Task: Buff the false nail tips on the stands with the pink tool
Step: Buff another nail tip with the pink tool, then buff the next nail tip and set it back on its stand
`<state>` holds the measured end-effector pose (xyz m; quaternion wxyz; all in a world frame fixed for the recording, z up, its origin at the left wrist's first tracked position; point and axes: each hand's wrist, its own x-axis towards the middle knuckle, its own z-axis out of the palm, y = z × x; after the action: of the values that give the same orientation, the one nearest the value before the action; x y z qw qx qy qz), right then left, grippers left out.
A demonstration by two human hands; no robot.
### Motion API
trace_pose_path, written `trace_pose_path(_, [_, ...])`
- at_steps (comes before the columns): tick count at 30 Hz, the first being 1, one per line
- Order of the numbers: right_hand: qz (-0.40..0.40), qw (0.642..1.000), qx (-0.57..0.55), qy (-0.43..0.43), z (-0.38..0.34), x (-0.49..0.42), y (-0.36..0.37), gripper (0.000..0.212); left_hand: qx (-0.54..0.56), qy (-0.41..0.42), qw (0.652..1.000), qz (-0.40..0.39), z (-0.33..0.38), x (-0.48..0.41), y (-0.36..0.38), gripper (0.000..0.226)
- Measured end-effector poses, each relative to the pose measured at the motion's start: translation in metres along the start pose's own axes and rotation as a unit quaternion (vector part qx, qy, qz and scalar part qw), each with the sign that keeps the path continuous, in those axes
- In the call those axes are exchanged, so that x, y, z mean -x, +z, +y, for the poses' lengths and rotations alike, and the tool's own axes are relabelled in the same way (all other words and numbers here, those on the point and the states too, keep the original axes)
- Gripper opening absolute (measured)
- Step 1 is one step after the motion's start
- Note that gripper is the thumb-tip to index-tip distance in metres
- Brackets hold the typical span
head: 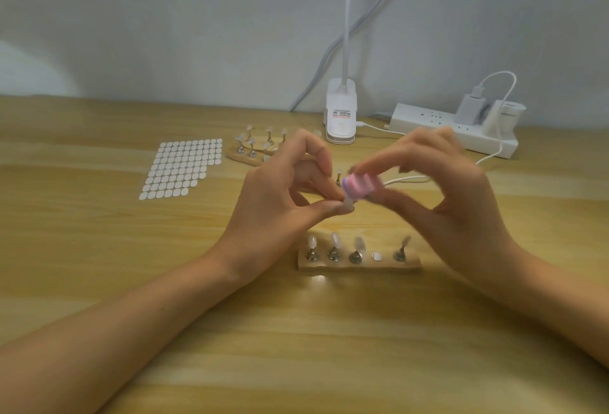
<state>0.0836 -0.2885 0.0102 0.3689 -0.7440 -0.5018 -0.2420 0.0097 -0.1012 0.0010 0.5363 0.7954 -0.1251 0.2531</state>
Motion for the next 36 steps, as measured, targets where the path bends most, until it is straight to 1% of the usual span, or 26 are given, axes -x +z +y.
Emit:
trace_pose_path(1, [-0.016,1.000,0.006,-0.014,-0.001,0.000,0.002,0.016,-0.002,0.000,1.000,-0.002,0.000,0.000,0.000,0.039])
trace_pose_path(2, [-0.025,1.000,0.012,-0.008,-0.001,0.001,0.003,0.015,-0.003,-0.002,1.000,-0.003,0.000,0.000,0.000,0.039])
trace_pose_path(4, [-0.013,0.999,0.016,0.040,0.004,0.001,0.001,0.015,-0.001,-0.009,1.000,-0.002,0.000,0.000,0.000,0.041])
trace_pose_path(5, [-0.001,0.999,0.008,0.049,0.006,0.000,-0.001,0.014,-0.002,-0.009,1.000,-0.001,0.000,0.000,0.000,0.041])
trace_pose_path(7, [0.003,1.000,-0.006,0.014,0.003,0.000,0.000,0.014,-0.011,-0.005,1.000,0.001,0.001,0.000,0.001,0.040])
trace_pose_path(9, [-0.026,1.000,0.005,-0.015,-0.001,0.002,0.006,0.015,-0.017,-0.002,1.000,0.001,0.002,-0.001,0.001,0.039])
trace_pose_path(10, [-0.034,0.999,0.011,0.000,0.003,0.003,0.007,0.015,-0.020,-0.001,1.000,0.000,0.002,0.000,0.001,0.039])
trace_pose_path(12, [-0.022,0.997,0.009,0.071,0.015,0.002,0.002,0.015,-0.017,0.001,1.000,-0.001,0.001,0.001,0.001,0.040])
trace_pose_path(14, [0.010,0.989,-0.036,0.142,0.025,0.002,-0.005,0.017,0.000,-0.001,1.000,-0.004,0.002,0.003,0.002,0.040])
trace_pose_path(15, [0.025,0.985,-0.058,0.160,0.027,0.002,-0.007,0.017,0.006,-0.001,1.000,-0.001,0.003,0.003,0.003,0.042])
trace_pose_path(17, [0.028,0.982,-0.082,0.170,0.026,0.004,-0.005,0.015,0.002,0.008,1.000,0.008,0.008,0.003,0.002,0.048])
trace_pose_path(20, [0.005,0.981,-0.099,0.165,0.023,0.008,0.000,0.012,-0.025,0.035,0.999,-0.011,0.018,0.005,0.004,0.054])
trace_pose_path(22, [0.007,0.978,-0.116,0.173,0.023,0.008,-0.001,0.010,-0.053,0.055,0.997,-0.034,0.025,0.008,0.009,0.059])
trace_pose_path(25, [0.015,0.970,-0.147,0.194,0.025,0.006,-0.002,0.007,-0.095,0.081,0.988,-0.087,0.034,0.012,0.020,0.070])
trace_pose_path(27, [0.012,0.968,-0.154,0.196,0.026,0.006,-0.002,0.010,-0.125,0.071,0.982,-0.126,0.038,0.013,0.026,0.072])
trace_pose_path(29, [0.013,0.967,-0.161,0.196,0.026,0.007,-0.001,0.016,-0.182,0.074,0.971,-0.137,0.037,0.017,0.030,0.071])
trace_pose_path(30, [0.013,0.967,-0.162,0.195,0.026,0.007,-0.001,0.015,-0.223,0.076,0.963,-0.132,0.037,0.017,0.031,0.072])
trace_pose_path(32, [0.008,0.967,-0.164,0.196,0.027,0.007,-0.001,0.007,-0.287,0.062,0.948,-0.125,0.036,0.018,0.030,0.076])
trace_pose_path(36, [0.001,0.968,-0.155,0.198,0.028,0.008,-0.002,0.009,-0.308,0.007,0.942,-0.134,0.037,0.019,0.031,0.072])
